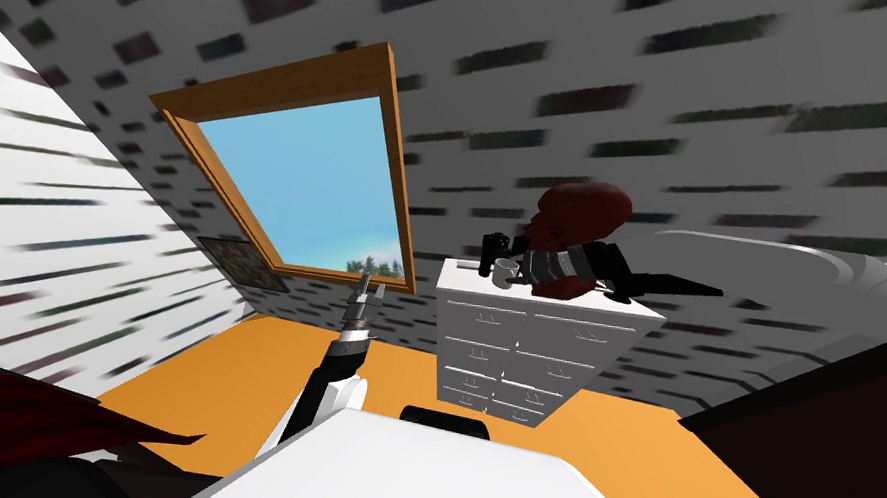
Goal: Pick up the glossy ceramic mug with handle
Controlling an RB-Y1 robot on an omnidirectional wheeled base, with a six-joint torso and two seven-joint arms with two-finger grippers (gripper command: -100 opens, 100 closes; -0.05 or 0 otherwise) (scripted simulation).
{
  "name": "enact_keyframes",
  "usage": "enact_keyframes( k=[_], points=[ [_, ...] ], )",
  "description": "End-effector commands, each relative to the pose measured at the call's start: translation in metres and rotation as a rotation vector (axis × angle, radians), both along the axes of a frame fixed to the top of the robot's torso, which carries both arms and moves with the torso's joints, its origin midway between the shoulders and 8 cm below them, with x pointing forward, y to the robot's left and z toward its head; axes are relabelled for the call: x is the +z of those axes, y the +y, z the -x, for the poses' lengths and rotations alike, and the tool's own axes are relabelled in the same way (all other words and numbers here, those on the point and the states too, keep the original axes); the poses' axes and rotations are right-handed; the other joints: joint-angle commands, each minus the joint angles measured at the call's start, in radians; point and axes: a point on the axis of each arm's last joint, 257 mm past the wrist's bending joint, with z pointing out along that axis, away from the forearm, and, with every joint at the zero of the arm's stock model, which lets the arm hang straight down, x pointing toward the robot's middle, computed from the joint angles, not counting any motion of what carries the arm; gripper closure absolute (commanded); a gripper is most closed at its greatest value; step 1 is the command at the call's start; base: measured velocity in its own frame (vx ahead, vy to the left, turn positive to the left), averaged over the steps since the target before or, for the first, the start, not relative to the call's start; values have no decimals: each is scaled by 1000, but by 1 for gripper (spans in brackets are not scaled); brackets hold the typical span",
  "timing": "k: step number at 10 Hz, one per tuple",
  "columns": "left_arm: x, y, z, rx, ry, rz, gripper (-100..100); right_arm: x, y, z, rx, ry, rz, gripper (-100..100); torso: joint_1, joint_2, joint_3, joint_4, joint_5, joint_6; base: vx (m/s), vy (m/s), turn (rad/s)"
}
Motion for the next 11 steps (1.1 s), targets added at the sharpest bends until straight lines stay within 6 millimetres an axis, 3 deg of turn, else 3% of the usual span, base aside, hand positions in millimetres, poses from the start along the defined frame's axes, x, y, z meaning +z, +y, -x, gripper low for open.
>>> enact_keyframes(
  k=[1, 11],
  points=[
    [0, 0, 0, 0, 0, 0, 0, -2, 4, -2, 1, 3, 1, -100, 0, 0, 0, 0, 0, 0, -10, -19, -19],
    [0, 0, 0, 0, 0, 0, 0, -4, 30, -11, 33, 2, 42, -100, 1, 0, 0, 0, 0, 0, -3, -7, -9]
  ],
)
